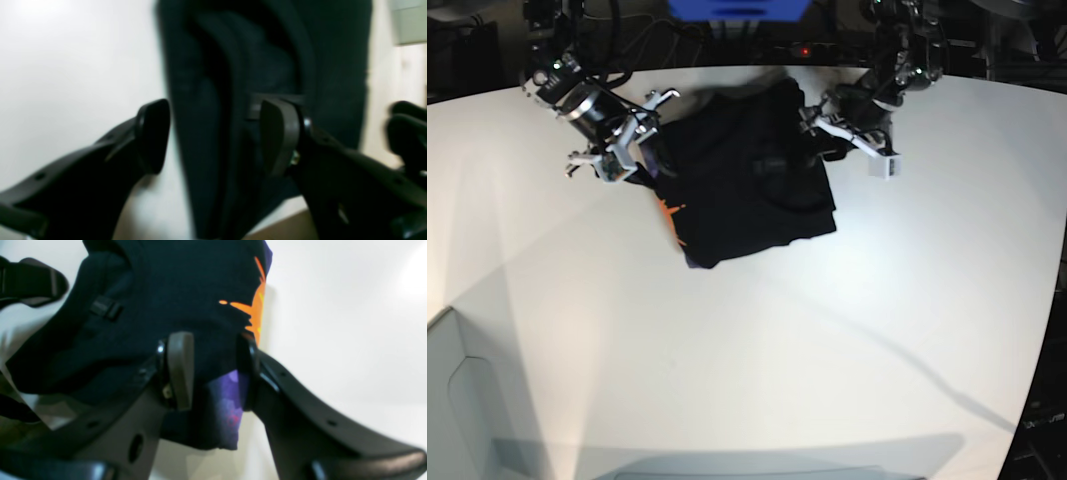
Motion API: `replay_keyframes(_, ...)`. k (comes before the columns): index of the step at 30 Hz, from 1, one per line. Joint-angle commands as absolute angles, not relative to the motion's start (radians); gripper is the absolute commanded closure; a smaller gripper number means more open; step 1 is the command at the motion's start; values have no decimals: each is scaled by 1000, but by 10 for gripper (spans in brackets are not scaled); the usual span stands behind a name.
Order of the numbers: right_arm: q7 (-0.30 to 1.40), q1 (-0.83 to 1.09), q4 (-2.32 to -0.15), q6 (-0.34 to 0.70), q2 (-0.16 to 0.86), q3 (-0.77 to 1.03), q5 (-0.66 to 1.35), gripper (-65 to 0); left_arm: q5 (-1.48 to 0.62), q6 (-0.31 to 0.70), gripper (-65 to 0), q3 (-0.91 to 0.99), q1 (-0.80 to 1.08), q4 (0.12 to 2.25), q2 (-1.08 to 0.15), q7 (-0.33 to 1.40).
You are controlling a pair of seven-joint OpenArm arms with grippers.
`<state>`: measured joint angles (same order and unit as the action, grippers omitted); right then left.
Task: Fold the T-shirt properly
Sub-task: 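Tuck and flatten the bundle's edges with both grippers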
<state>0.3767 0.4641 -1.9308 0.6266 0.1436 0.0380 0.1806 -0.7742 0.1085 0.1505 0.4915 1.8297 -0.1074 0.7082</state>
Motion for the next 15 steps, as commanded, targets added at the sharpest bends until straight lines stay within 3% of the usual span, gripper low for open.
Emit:
replay_keyframes(1, 351, 464, -1948, 625, 148, 39, 199, -225, -799, 111, -408, 153, 479, 1828, -111, 696)
replay_keyframes(13, 351, 466, -1948, 627, 150, 39, 196, -225, -822, 116, -402, 120, 412, 1682, -105, 697)
replay_keyframes(15, 351, 466, -1948, 627, 150, 39, 196, -225, -822, 116, -362, 88, 395, 1653, -111, 697)
